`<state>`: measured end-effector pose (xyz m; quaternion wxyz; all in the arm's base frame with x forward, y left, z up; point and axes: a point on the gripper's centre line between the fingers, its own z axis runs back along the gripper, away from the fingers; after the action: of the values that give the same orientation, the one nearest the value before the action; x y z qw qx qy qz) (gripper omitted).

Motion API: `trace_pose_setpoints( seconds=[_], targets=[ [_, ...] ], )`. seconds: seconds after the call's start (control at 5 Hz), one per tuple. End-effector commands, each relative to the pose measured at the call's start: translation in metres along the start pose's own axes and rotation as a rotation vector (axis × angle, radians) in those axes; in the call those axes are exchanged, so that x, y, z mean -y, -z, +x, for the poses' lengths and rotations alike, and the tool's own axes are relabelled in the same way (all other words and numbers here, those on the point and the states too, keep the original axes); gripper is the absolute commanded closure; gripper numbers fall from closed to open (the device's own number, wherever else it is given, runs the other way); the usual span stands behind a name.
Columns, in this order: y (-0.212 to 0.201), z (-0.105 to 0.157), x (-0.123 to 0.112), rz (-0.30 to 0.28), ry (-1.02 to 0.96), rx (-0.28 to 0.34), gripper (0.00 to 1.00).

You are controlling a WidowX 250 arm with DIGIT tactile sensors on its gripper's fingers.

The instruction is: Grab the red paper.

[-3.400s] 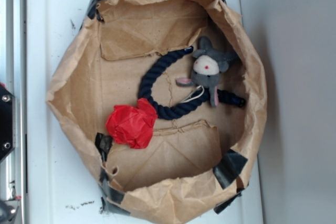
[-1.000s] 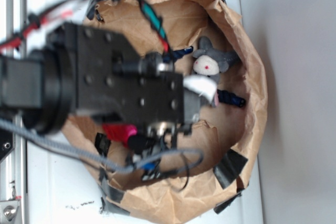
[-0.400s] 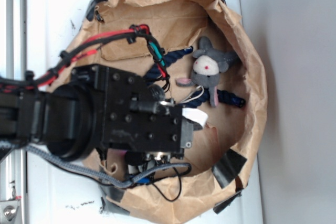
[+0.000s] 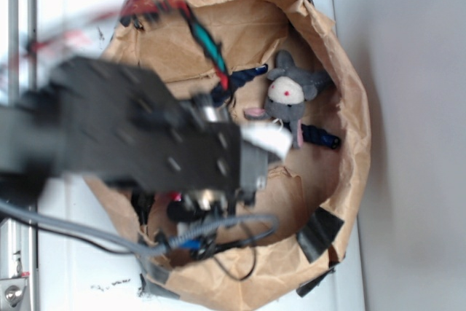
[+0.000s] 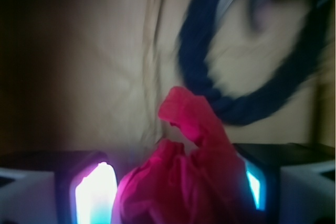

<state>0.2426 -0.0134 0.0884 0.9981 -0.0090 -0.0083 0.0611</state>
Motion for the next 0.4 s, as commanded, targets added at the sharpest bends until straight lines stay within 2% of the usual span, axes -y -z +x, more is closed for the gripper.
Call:
trace_pose_setpoints(
  seconds=[0.0, 0.2],
  targets=[
    [-0.098, 0.004, -0.024, -0.116, -0.033, 0.21, 1.0],
    [-0.112, -0.001, -0.024, -0.122, -0.05, 0.226, 1.0]
  ],
)
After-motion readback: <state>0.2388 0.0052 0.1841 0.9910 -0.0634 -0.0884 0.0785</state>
